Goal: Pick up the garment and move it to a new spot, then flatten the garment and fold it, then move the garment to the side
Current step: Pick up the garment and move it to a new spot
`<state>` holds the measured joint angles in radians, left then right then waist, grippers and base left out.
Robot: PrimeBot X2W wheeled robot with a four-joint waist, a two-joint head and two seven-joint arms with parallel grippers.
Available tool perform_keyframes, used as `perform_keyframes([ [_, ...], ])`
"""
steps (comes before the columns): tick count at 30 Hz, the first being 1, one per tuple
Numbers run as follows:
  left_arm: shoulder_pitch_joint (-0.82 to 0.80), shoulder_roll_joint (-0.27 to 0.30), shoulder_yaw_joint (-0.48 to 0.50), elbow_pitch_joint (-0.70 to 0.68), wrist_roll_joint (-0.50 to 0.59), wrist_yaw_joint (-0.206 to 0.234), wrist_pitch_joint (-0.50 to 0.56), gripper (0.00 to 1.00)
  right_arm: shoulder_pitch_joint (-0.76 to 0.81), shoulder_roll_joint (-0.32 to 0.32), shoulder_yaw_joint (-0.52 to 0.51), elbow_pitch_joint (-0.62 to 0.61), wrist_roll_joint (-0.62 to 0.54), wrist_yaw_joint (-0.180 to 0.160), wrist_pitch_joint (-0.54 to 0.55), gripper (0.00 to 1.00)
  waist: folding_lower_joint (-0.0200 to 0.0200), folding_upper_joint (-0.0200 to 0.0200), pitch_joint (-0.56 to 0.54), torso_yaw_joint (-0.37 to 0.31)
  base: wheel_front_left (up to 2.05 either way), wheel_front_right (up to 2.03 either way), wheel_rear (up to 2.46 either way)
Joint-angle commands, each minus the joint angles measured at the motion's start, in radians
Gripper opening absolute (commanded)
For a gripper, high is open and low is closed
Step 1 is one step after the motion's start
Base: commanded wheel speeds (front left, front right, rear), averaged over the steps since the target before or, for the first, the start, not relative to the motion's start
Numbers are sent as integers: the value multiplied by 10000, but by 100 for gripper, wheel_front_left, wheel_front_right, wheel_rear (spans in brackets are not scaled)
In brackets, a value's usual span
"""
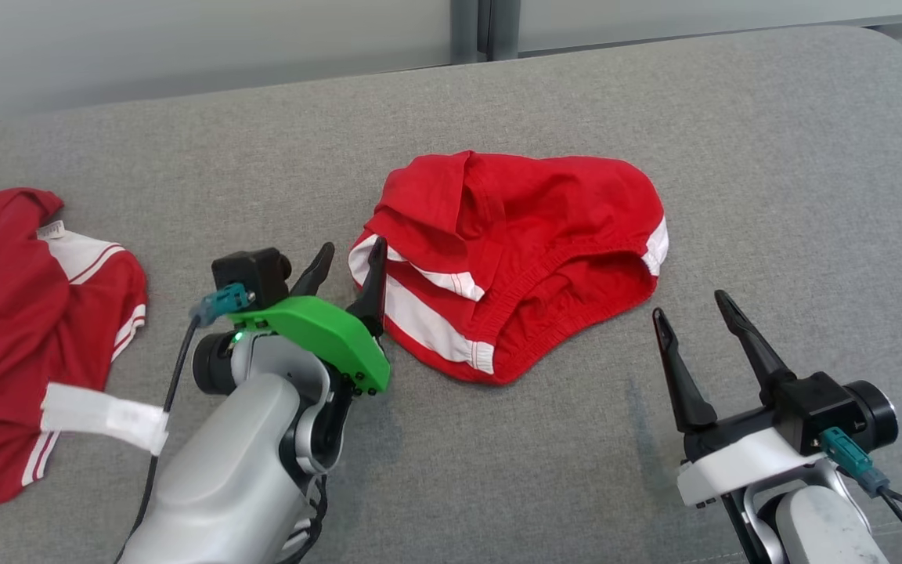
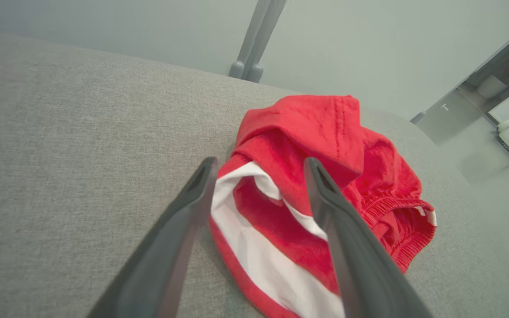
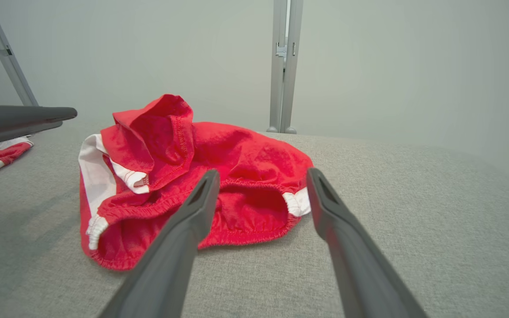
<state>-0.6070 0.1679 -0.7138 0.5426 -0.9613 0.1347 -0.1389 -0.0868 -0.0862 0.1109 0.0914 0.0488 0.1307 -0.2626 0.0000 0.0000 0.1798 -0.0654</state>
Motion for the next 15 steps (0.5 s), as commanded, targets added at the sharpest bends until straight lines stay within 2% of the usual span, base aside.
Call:
perform_keyframes([
  [1, 304, 176, 22, -269, 175, 182, -253, 100, 141, -68, -86, -116, -70, 1, -36, 100, 0, 0, -99, 99, 0, 0, 0],
  [7, 1484, 837, 346, -1773, 763, 993, -1056, 100, 346, -216, -441, -407, -184, 1, -36, 100, 0, 0, -292, 254, 0, 0, 0],
  [12, 2461, 1623, 603, -2840, 1549, 1313, -1246, 100, 459, -341, -815, -591, -193, 1, -34, 100, 0, 0, -327, 335, 0, 0, 0],
  [15, 3042, 1960, 965, -3374, 1949, 1311, -1264, 100, 569, -393, -976, -607, -172, 1, -34, 100, 0, 0, -377, 368, 0, 0, 0],
])
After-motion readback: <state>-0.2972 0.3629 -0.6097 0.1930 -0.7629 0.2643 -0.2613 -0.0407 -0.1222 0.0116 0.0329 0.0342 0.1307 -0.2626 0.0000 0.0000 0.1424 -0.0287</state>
